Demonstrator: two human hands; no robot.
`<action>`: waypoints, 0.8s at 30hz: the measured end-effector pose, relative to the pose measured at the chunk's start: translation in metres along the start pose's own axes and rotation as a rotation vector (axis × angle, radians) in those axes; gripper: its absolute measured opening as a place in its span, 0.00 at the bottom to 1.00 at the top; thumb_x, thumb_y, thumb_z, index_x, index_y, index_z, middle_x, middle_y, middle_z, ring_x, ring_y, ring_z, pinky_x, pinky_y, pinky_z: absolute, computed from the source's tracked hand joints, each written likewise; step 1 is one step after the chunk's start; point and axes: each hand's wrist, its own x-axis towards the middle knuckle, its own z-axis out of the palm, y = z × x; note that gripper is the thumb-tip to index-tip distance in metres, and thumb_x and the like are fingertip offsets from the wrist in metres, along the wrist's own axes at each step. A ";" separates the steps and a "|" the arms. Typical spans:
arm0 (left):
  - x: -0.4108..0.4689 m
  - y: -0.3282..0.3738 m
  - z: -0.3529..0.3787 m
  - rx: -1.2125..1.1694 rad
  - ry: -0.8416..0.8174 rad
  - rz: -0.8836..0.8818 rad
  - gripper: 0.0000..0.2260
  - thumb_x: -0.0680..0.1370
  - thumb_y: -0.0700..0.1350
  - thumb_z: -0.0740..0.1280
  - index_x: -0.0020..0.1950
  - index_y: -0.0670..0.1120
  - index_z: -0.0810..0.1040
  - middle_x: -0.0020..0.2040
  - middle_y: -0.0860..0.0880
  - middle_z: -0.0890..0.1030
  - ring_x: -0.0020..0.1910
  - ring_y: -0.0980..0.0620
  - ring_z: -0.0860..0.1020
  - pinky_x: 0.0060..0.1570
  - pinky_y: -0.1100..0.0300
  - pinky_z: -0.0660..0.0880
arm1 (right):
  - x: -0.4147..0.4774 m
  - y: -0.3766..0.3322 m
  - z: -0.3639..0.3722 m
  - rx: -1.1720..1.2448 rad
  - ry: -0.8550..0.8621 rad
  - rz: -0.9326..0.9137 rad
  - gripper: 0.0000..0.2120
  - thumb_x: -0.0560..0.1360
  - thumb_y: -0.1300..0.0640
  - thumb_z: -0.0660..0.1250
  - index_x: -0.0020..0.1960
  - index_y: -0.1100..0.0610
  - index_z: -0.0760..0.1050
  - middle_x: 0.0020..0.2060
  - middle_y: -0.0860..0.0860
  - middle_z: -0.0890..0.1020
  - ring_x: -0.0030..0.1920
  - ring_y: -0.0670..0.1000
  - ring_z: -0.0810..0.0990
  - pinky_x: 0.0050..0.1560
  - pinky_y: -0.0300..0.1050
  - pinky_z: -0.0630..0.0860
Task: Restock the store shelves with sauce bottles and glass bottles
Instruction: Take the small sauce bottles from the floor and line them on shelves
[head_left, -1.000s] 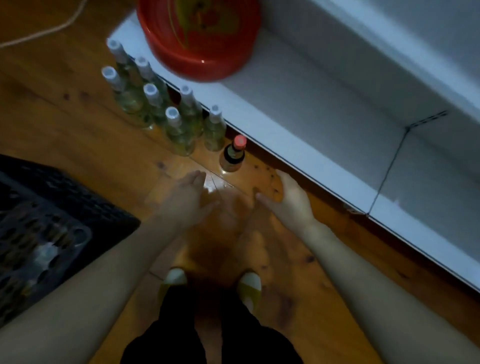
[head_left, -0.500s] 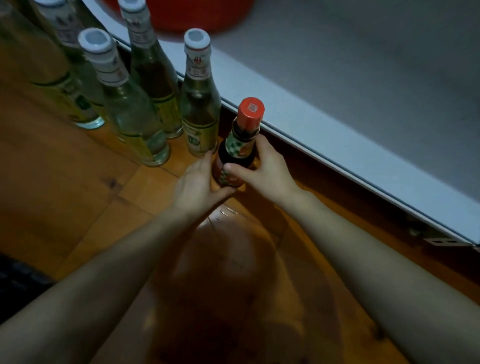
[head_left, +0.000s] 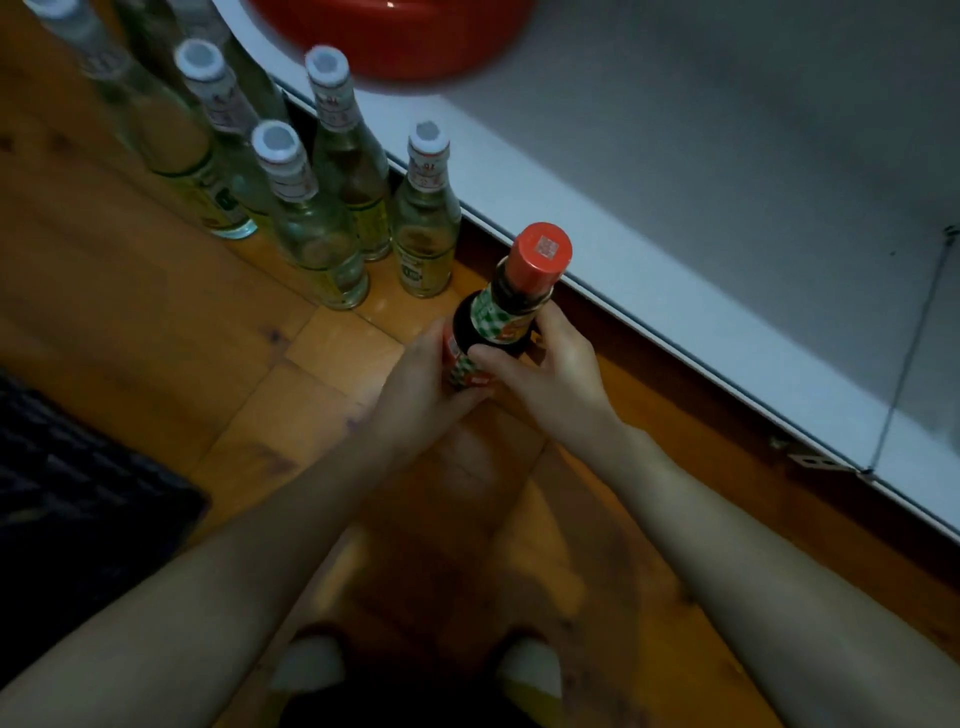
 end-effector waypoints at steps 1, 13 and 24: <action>-0.012 0.015 -0.008 0.023 -0.014 -0.016 0.29 0.68 0.47 0.75 0.66 0.47 0.67 0.60 0.50 0.75 0.58 0.56 0.73 0.55 0.60 0.72 | -0.011 -0.015 -0.007 -0.003 -0.003 0.006 0.23 0.69 0.58 0.72 0.62 0.56 0.70 0.46 0.33 0.72 0.47 0.26 0.72 0.49 0.25 0.70; -0.116 0.249 -0.108 0.234 -0.092 -0.013 0.37 0.65 0.65 0.65 0.68 0.48 0.65 0.59 0.48 0.77 0.53 0.48 0.77 0.45 0.52 0.76 | -0.125 -0.231 -0.132 0.038 -0.003 0.079 0.20 0.70 0.54 0.72 0.59 0.52 0.70 0.45 0.32 0.72 0.46 0.27 0.72 0.48 0.25 0.71; -0.187 0.498 -0.191 0.235 -0.063 0.114 0.35 0.61 0.66 0.68 0.64 0.52 0.71 0.54 0.51 0.81 0.52 0.50 0.79 0.47 0.52 0.77 | -0.212 -0.447 -0.279 0.025 0.114 0.048 0.22 0.65 0.51 0.76 0.56 0.47 0.73 0.46 0.35 0.77 0.48 0.32 0.76 0.51 0.35 0.76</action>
